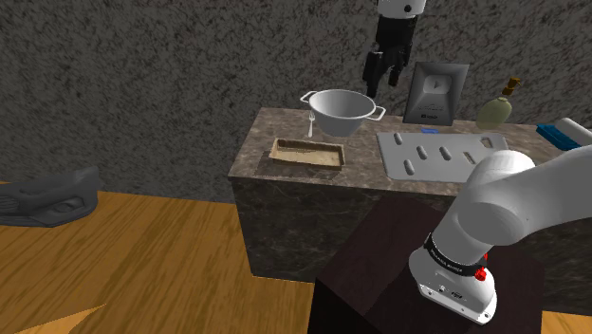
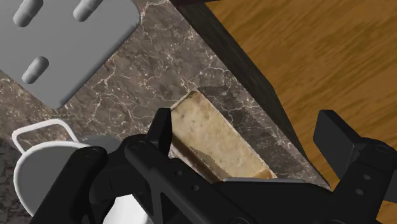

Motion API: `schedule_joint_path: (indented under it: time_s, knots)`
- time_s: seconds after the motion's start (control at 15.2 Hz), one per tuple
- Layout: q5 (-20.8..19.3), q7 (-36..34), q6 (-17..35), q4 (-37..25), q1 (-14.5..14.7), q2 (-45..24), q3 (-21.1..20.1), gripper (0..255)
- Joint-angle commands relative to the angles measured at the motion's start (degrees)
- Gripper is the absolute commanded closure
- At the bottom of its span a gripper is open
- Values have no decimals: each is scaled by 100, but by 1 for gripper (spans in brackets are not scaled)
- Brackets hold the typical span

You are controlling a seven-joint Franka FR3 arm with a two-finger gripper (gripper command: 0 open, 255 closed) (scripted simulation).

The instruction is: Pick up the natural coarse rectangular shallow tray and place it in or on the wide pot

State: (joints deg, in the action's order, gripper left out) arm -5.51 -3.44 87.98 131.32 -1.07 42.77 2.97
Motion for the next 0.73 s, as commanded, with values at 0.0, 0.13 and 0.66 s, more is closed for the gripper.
schedule_joint_path:
  time_s: [0.0, 0.13, 0.66]
  knots:
    - [0, 0, 0, 0, 0, 0, 0, 0]
    - [-82, 231, 413, 222, 69, -167, 76, 0]
    - [-367, 1105, 2097, 805, 329, -1158, 365, 0]
